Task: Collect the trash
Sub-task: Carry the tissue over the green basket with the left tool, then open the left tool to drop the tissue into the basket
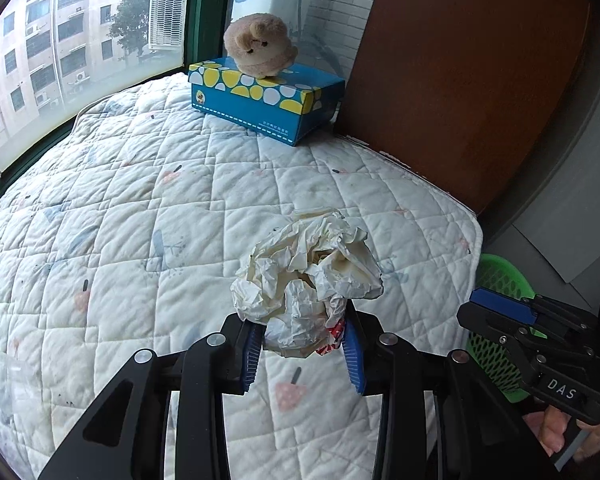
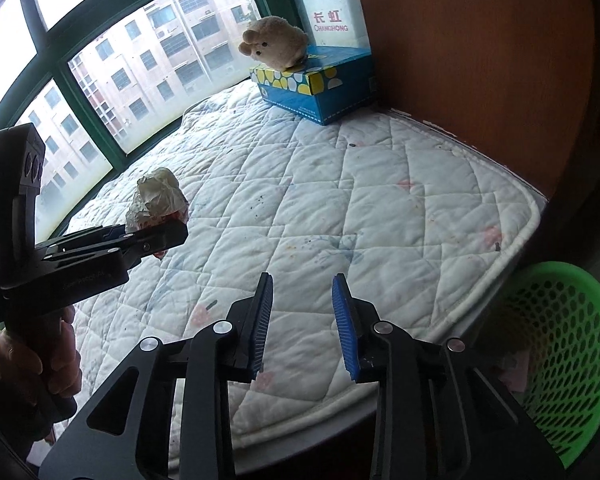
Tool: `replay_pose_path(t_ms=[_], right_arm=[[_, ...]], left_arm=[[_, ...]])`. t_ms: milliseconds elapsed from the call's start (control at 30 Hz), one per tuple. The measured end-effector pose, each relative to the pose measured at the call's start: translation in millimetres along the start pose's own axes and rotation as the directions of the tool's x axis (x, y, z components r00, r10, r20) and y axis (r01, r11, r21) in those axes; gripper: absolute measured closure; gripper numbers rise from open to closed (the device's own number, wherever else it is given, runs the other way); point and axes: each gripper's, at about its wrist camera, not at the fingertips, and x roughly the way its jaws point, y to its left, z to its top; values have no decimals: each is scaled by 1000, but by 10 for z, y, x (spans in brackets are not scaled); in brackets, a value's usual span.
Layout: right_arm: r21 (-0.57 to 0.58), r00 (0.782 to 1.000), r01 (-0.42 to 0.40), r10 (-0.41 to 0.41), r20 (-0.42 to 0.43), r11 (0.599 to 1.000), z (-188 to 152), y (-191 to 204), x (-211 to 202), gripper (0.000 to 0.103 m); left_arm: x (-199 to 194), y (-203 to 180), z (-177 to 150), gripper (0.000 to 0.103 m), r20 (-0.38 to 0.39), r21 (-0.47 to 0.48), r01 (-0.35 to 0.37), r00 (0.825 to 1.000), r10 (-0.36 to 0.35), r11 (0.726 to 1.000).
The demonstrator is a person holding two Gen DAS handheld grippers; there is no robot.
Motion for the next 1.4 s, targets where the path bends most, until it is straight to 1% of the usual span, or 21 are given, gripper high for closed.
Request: replay_pose_path(t_ms=[133,300,367,567,633,700,1000,1267,1367,1400], right_arm=[[19,999,33,-33,13,999,-135,-136,-201,72],[60,996,90,-91,22,994,-339,-394,-453,72],[74,993,112,-114,24,991,-412,-505,-533,78],[131,983,175,-180,22,976,-673,-846,-799,80],[148,980,196,-201,18,969,-750,-960,-882,84],[165,974,219,-224,14,962,-815,-1073,-955,84],[236,957,281,-291,8,930,-1025,-1464,-1232,84],[271,951,298,-309,-3,915,-1099,-1667,-1316,84],[289,949,303,-315,-6,908,-1112,-1730,-1328,84],[294,949,303,-315,-6,906,-1122,-1756,-1339,84]], left_arm=[[-52,-257,-89,69,-1,26,41,999,-40,999],[-72,-663,-236,69,-17,80,95,995,-94,992],[-63,-839,-295,69,-26,105,116,993,-114,988],[-5,-1330,-400,69,-54,163,177,984,-171,971],[28,-1493,-414,69,-71,181,196,980,-186,964],[61,-1637,-434,69,-88,195,212,976,-198,958],[226,-2136,-499,69,-141,254,258,963,-228,932],[349,-2460,-501,69,-171,292,284,955,-242,913],[414,-2562,-497,68,-186,300,292,952,-245,908],[437,-2593,-498,66,-190,302,293,951,-244,907]])
